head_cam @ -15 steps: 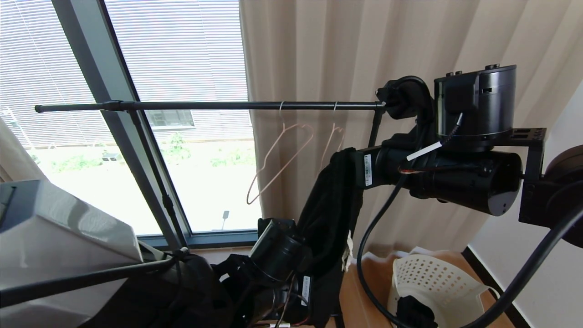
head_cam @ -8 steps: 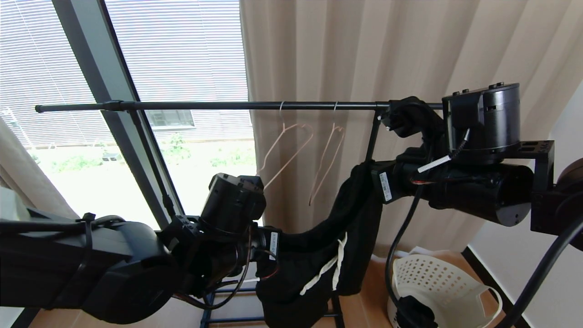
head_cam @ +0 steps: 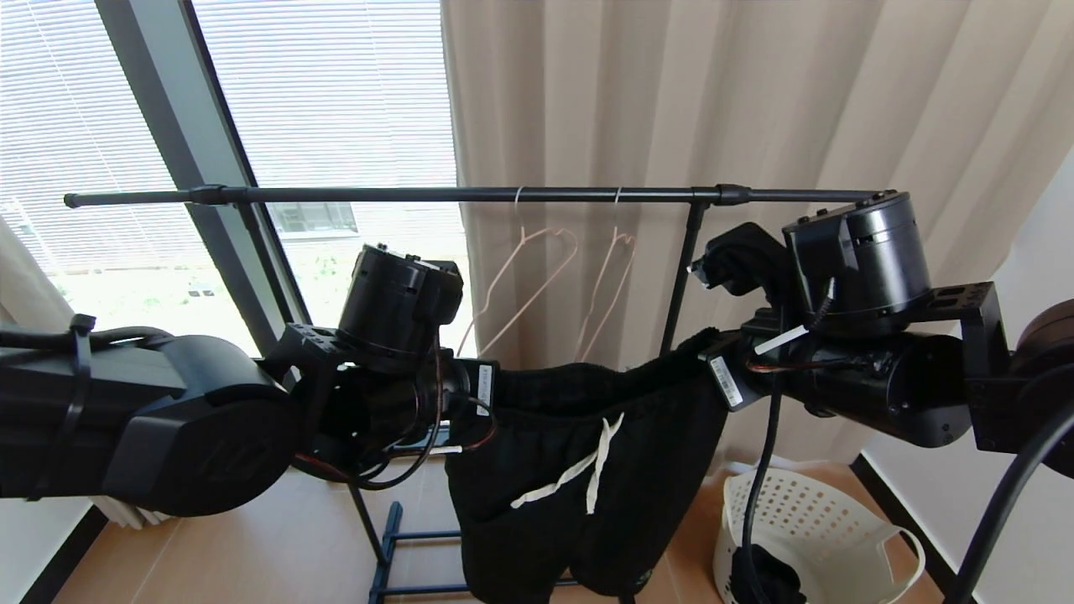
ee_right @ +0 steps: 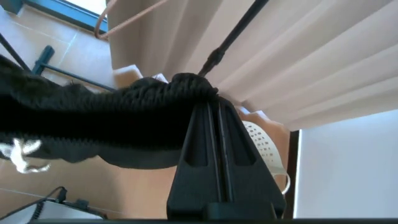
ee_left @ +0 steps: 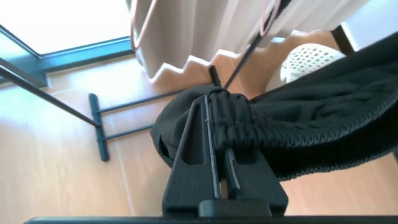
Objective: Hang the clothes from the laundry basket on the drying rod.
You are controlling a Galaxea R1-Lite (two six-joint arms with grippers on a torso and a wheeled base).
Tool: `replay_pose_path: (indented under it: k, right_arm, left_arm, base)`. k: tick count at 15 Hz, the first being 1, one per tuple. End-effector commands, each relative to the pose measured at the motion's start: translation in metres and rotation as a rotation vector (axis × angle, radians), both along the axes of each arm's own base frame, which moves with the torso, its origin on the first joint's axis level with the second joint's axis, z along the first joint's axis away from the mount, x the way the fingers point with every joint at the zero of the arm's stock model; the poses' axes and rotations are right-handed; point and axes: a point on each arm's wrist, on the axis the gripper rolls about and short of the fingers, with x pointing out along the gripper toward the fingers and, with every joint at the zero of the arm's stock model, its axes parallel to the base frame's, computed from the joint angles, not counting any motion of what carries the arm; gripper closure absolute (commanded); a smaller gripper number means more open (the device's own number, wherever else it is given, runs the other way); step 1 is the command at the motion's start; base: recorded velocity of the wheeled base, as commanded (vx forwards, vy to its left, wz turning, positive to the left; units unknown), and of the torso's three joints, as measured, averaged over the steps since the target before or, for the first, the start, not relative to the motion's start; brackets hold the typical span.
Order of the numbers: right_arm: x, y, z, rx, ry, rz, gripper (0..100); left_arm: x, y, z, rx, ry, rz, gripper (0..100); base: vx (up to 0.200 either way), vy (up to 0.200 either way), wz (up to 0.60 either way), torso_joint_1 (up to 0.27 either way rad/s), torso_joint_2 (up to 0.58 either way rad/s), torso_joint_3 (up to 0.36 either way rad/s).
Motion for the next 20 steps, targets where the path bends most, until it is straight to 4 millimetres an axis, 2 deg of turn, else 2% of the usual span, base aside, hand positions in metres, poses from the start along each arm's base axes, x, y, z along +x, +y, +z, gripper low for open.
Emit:
replay_pose_path:
  k: [1, 7, 8, 10, 13, 16, 19, 20]
  right_arm:
    - [0.001, 0.001, -0.002, -0.02, 0.002, -0.011, 100]
    - [0.011, -0.011, -0.004, -0.049, 0.0, -0.067, 100]
    - [0.019, -0.019, -0.005, -0.055, 0.002, -0.099, 100]
    - [0.035, -0.032, -0.012, -0.091, 0.013, -0.143, 100]
    - [0.04, -0.038, -0.011, -0.089, 0.011, -0.166, 100]
    - [0.034, -0.039, -0.011, -0.092, 0.018, -0.162, 100]
    - [0.019, -0.036, -0.013, -0.134, 0.029, -0.11, 100]
    - [0.005, -0.034, -0.011, -0.159, 0.027, -0.065, 100]
  left_arm:
    - [0.002, 0.003, 0.003, 0.011, -0.013, 0.008, 100]
    - [0.011, 0.023, -0.002, 0.04, 0.0, 0.067, 100]
    - [0.011, 0.035, -0.004, 0.047, 0.009, 0.099, 100]
    - [0.008, 0.044, -0.007, 0.049, 0.021, 0.118, 100]
    - [0.002, 0.05, -0.002, 0.04, 0.01, 0.125, 100]
    - [0.002, 0.047, -0.001, 0.034, 0.003, 0.116, 100]
    - [0.01, 0.04, 0.016, -0.005, -0.046, 0.101, 100]
    - [0.018, 0.034, 0.023, -0.028, -0.064, 0.086, 100]
  base:
    - [0.0, 0.0, 0.0, 0.0, 0.0, 0.0]
    - [0.0, 0.0, 0.0, 0.0, 0.0, 0.0]
    - [0.0, 0.0, 0.0, 0.0, 0.0, 0.0]
    - [0.0, 0.0, 0.0, 0.0, 0.0, 0.0]
    - [0.0, 0.0, 0.0, 0.0, 0.0, 0.0]
    - [0.0, 0.0, 0.0, 0.0, 0.0, 0.0]
    - [0.0, 0.0, 0.0, 0.0, 0.0, 0.0]
    - [0.0, 0.0, 0.0, 0.0, 0.0, 0.0]
